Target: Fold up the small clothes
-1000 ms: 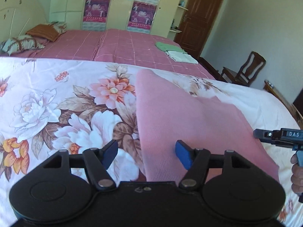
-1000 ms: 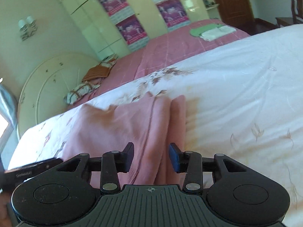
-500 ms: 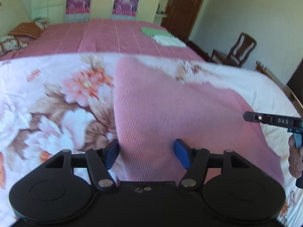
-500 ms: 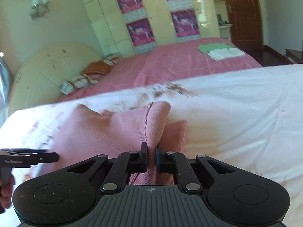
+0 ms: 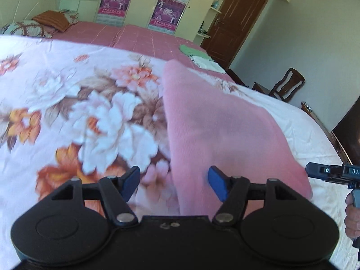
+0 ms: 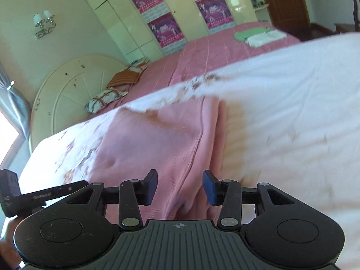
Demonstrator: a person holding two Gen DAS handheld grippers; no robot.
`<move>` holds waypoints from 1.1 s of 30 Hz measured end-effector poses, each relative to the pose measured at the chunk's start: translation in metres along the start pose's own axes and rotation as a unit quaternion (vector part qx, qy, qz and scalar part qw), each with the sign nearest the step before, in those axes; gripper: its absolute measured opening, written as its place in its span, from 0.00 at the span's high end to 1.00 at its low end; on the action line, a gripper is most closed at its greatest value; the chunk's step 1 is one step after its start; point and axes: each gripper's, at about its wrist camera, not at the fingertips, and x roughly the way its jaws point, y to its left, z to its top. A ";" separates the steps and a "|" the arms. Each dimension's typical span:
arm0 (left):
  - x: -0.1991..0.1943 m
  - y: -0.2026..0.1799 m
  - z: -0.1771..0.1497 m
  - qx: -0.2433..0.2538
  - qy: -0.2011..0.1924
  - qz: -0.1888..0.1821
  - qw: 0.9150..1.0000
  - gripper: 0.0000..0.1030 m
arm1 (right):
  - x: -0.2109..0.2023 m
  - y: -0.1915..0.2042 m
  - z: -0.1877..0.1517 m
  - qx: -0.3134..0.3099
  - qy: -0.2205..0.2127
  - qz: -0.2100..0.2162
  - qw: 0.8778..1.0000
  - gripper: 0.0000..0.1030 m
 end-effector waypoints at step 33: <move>0.078 -0.062 0.099 0.148 -0.023 0.081 0.985 0.32 | 0.095 -0.002 0.084 -0.088 -0.046 -0.117 0.988 0.48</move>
